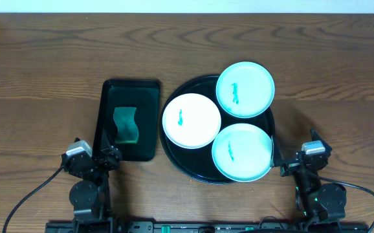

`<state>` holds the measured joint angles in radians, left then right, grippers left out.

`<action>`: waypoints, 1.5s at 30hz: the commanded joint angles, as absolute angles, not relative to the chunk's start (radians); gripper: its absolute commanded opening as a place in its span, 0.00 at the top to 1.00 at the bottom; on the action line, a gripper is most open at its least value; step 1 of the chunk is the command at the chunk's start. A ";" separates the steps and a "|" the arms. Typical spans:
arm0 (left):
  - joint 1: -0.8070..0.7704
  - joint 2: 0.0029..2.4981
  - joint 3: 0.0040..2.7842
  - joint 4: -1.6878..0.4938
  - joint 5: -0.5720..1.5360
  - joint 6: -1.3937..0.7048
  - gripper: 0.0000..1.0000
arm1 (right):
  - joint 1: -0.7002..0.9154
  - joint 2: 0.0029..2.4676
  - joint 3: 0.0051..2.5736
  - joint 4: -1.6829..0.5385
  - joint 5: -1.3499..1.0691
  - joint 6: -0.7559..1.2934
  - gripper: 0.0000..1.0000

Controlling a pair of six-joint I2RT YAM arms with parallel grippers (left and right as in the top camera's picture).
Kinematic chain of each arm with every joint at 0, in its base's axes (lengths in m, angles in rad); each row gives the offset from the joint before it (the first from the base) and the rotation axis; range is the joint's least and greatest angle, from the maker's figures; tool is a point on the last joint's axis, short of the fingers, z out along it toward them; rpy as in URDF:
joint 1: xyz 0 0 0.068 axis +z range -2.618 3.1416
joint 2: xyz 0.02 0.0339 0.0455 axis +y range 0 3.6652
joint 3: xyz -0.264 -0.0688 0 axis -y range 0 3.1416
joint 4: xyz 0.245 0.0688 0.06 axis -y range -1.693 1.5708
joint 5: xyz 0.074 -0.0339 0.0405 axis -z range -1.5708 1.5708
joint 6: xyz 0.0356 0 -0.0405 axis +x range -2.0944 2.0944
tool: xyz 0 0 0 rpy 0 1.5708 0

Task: Clean dirty plates on tray and stack at the side
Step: 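Reach the right gripper to the white plate rim and grasp it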

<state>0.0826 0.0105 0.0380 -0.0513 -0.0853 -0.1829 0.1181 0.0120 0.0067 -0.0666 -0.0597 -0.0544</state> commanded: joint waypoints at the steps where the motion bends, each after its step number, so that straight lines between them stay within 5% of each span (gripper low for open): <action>1: 0.087 0.005 0.004 -0.063 -0.098 -0.176 0.22 | 0.113 0.007 0.006 -0.071 -0.057 -0.050 0.01; 39: 0.087 0.005 0.004 -0.062 -0.098 -0.176 0.22 | 0.113 0.007 0.006 -0.067 -0.059 -0.049 0.01; 45: 0.087 0.014 0.004 -0.064 -0.088 -0.176 0.22 | 0.113 0.007 0.006 -0.062 -0.076 0.075 0.01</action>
<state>0.0826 0.0105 0.0380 -0.0509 -0.0849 -0.1825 0.1181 0.0120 0.0067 -0.0647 -0.0597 0.0055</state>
